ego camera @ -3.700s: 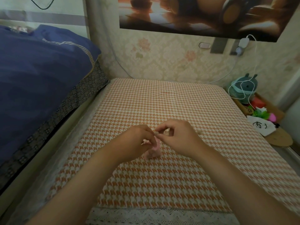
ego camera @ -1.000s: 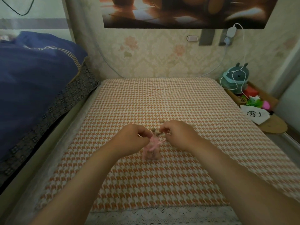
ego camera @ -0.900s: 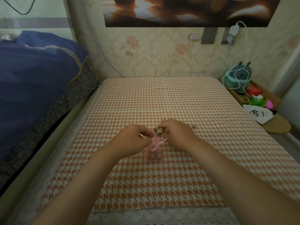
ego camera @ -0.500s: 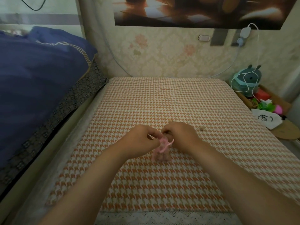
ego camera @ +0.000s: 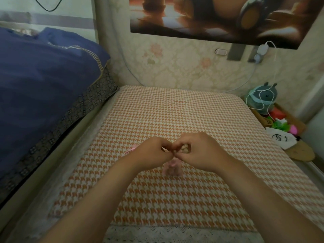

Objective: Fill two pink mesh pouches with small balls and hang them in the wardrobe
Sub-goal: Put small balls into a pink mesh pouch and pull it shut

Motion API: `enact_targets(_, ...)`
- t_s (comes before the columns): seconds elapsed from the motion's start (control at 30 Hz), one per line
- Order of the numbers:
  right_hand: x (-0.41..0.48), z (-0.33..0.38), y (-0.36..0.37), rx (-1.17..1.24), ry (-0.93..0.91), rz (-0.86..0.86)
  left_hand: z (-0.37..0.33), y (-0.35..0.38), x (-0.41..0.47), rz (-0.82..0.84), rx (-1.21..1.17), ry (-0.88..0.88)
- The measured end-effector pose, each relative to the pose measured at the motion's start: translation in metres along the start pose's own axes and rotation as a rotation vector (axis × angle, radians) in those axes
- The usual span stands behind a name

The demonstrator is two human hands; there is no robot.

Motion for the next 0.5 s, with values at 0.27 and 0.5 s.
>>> enact_targets(0.27, 0.011, -0.032, 0.002, 0.105, 0.157, -0.178, 0.002, -0.003, 0.002, -0.007, 0.029, -0.037)
enact_targets(0.5, 0.03, -0.055, 0.036, -0.192, 0.104, 0.048, 0.005, -0.004, 0.006, -0.024, 0.039, -0.037)
Point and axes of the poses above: each hand's wrist, its own x-axis towards the middle knuckle, its own y-axis out of the palm, z = x × y, the point moved 1 cm from there along x, towards the middle knuckle, and after that the axes turned 5 degrees about -y, right-handed, at the moved point
